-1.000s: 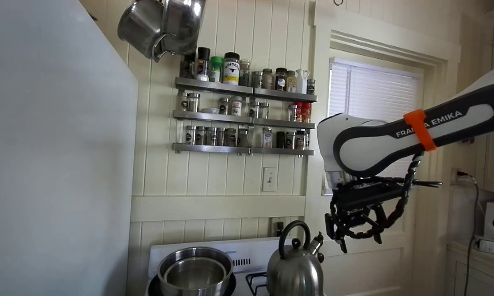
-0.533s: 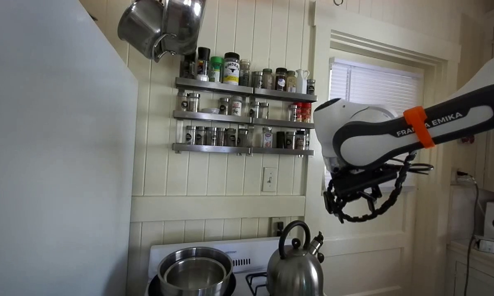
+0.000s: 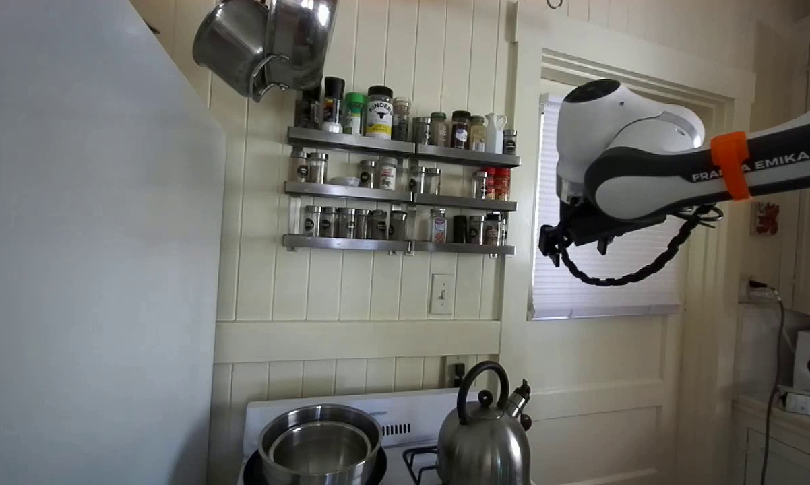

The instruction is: Pick up the bottle from the shelf and put it on the stove

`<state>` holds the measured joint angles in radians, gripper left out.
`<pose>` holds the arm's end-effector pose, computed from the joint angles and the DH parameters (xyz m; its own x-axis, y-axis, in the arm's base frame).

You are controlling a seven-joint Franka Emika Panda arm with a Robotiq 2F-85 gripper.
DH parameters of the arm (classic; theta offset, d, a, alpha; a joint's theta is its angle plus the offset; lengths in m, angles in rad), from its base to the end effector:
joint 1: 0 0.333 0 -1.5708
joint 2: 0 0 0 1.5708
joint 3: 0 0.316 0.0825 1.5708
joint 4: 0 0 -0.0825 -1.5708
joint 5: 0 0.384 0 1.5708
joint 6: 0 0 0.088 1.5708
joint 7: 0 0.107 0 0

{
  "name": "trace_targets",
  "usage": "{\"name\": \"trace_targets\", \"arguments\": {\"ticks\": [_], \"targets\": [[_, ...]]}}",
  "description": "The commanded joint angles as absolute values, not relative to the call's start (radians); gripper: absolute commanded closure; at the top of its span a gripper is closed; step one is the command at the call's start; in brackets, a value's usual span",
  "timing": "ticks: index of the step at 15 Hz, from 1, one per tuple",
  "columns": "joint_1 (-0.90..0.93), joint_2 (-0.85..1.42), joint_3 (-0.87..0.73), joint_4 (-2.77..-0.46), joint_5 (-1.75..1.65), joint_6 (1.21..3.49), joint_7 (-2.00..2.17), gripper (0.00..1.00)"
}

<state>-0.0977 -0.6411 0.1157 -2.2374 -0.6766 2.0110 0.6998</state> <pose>0.3881 -0.0165 0.6594 0.7094 -0.2568 0.6564 -0.5784 -0.7442 0.3340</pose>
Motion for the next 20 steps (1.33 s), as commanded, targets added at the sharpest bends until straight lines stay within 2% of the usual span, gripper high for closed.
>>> {"name": "trace_targets", "arguments": {"ticks": [1, 4, 13, 20], "targets": [[-0.119, -0.648, 0.095, -2.237, -0.667, 2.084, 0.644, 0.00], [-0.134, -0.653, 0.038, -2.238, -0.655, 2.174, 0.559, 0.00], [-0.163, -0.606, 0.035, -2.208, -0.664, 2.229, 0.611, 0.00], [-0.280, -0.407, -0.055, -2.055, -0.620, 2.626, 0.643, 0.00]]}}
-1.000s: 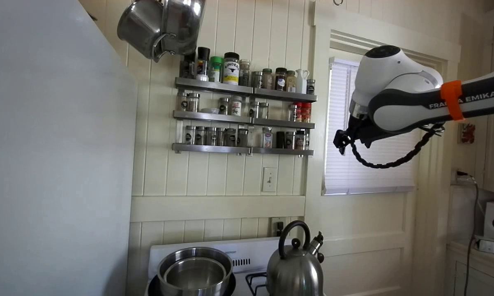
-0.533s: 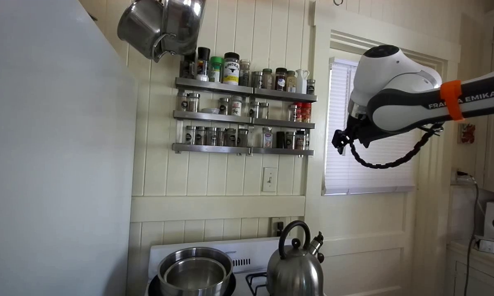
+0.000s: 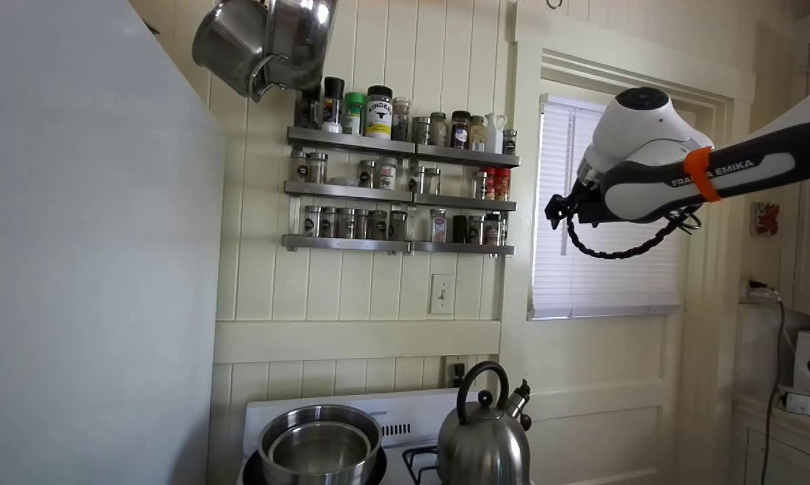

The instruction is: Pick up the bottle from the shelf and put it on the stove

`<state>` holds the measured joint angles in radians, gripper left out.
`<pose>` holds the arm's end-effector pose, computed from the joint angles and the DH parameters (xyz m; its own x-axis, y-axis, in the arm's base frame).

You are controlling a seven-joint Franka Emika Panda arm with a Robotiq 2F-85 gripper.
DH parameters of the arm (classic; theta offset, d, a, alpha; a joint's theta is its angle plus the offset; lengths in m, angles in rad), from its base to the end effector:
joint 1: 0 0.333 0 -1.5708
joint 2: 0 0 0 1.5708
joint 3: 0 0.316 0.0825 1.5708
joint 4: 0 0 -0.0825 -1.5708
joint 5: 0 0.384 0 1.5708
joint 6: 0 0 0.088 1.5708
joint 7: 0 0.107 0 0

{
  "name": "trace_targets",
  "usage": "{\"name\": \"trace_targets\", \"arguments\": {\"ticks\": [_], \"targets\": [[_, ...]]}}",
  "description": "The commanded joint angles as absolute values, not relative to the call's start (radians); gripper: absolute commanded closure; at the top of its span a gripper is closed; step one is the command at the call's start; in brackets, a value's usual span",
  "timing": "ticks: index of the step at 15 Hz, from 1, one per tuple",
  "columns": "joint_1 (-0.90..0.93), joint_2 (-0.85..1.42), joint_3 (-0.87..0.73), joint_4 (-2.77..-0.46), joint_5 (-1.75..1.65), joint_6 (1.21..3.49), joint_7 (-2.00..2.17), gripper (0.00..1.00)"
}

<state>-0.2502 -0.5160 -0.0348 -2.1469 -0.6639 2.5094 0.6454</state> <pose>0.4249 -0.1241 0.7056 0.4785 -0.2327 0.8467 -0.5921 -0.7976 0.1153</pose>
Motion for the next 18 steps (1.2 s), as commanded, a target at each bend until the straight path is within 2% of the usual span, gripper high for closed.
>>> {"name": "trace_targets", "arguments": {"ticks": [1, 5, 6, 7, 13, 18], "targets": [[-0.286, -0.368, -0.064, -2.020, -0.598, 2.674, 0.635, 0.00], [-0.276, -0.215, -0.073, -1.854, -0.470, 2.778, 0.552, 0.00], [-0.244, -0.185, -0.085, -1.818, -0.373, 2.740, 0.501, 0.00], [-0.277, -0.262, -0.074, -1.911, -0.478, 2.756, 0.570, 0.00], [-0.257, -0.186, -0.075, -1.829, -0.402, 2.756, 0.526, 0.00], [-0.247, -0.132, -0.086, -1.782, -0.395, 2.931, 0.484, 0.00]]}}
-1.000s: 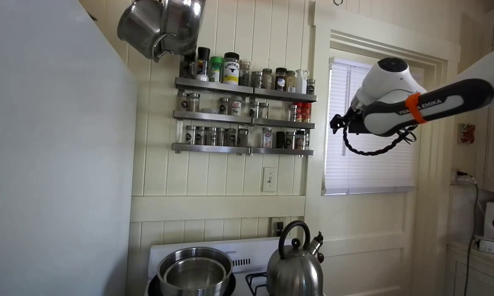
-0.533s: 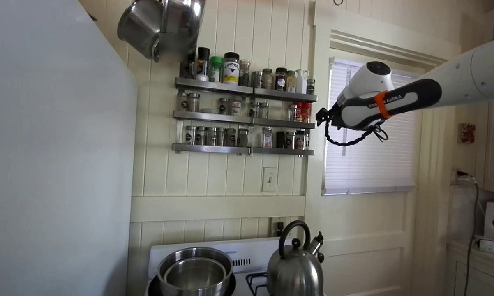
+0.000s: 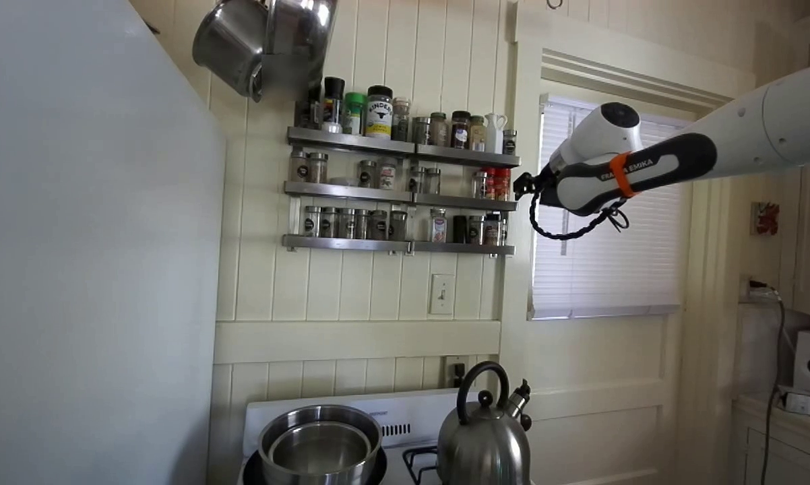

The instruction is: Pick up the bottle from the shelf and put it on the stove

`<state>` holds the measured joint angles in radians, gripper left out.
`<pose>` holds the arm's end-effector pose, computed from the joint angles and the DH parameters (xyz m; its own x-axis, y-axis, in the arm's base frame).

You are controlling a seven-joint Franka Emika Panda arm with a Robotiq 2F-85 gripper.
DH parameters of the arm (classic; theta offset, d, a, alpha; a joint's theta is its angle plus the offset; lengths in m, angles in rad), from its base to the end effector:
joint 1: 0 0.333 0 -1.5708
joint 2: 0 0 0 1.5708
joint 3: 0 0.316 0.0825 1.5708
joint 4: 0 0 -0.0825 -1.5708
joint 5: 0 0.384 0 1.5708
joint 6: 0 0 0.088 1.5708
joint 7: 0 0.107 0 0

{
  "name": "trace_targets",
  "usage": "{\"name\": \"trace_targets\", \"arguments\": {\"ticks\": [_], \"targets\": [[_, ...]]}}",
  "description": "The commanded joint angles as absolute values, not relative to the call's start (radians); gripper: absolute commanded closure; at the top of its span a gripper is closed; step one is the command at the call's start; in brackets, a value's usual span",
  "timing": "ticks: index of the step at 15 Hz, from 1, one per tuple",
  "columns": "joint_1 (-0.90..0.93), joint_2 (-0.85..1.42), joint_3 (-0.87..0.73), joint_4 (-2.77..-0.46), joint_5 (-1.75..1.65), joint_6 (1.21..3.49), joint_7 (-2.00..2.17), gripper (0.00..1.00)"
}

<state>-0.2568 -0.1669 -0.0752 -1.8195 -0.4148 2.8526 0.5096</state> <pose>0.5253 -0.1630 0.7478 0.2700 -0.2207 0.9372 -0.4575 -0.8859 -0.0768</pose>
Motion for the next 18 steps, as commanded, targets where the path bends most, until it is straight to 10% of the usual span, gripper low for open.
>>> {"name": "trace_targets", "arguments": {"ticks": [1, 18], "targets": [[-0.243, -0.126, -0.090, -1.773, -0.379, 2.954, 0.469, 0.00], [-0.210, 0.046, -0.085, -1.688, -0.255, 3.306, 0.319, 0.00]]}}
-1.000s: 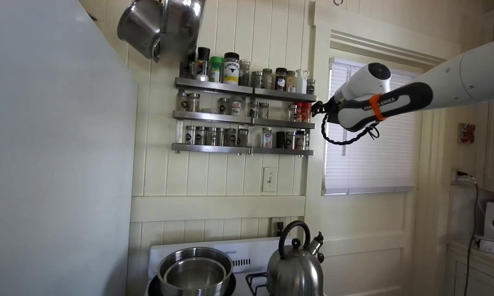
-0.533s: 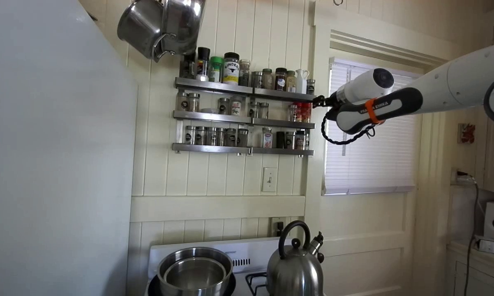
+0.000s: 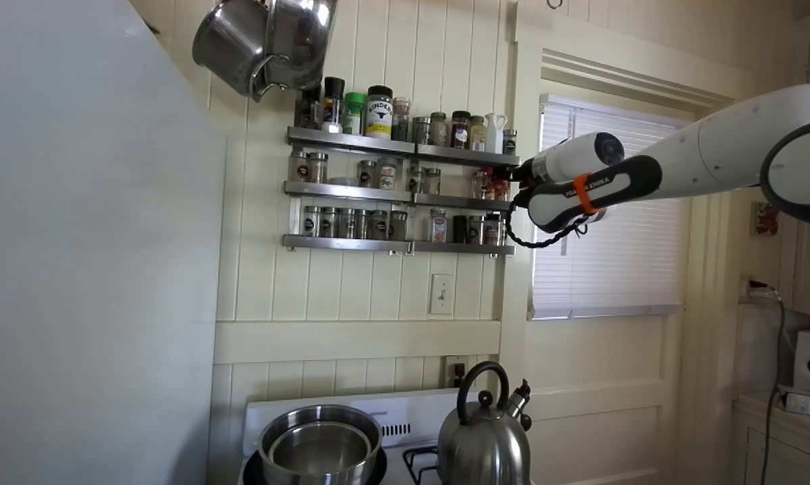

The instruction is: Pick up the bottle from the shelf and put it on the stove

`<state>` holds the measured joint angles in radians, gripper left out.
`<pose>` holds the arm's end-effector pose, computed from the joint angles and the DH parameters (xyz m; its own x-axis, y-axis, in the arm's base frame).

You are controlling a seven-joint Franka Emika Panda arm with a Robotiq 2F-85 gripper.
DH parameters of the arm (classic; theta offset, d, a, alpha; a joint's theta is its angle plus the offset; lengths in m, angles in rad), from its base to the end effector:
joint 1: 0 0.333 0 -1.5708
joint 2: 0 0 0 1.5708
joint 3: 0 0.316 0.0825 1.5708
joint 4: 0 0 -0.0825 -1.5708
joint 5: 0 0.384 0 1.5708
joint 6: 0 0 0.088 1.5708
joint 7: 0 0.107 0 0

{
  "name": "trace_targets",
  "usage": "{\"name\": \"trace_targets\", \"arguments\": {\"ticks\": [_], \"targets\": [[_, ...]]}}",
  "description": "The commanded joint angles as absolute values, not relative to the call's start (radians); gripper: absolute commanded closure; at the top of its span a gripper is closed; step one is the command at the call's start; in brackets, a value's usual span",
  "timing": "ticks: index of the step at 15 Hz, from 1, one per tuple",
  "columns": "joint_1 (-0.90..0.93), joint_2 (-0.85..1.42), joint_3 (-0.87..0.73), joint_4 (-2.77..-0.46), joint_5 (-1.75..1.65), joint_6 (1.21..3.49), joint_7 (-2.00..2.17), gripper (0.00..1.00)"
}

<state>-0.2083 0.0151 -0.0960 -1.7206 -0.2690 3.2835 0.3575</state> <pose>0.5693 -0.1497 0.7480 0.0030 -0.0947 0.9955 -0.2649 -0.9600 -0.0905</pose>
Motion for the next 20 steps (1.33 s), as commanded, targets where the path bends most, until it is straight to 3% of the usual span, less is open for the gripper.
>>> {"name": "trace_targets", "arguments": {"ticks": [1, 18, 20], "targets": [[-0.215, 0.051, -0.081, -1.682, -0.260, 3.302, 0.309, 0.00], [-0.188, 0.115, -0.137, -1.597, -0.063, 3.276, 0.040, 0.00], [-0.191, 0.126, -0.141, -1.582, -0.060, 3.274, 0.036, 0.06]]}}
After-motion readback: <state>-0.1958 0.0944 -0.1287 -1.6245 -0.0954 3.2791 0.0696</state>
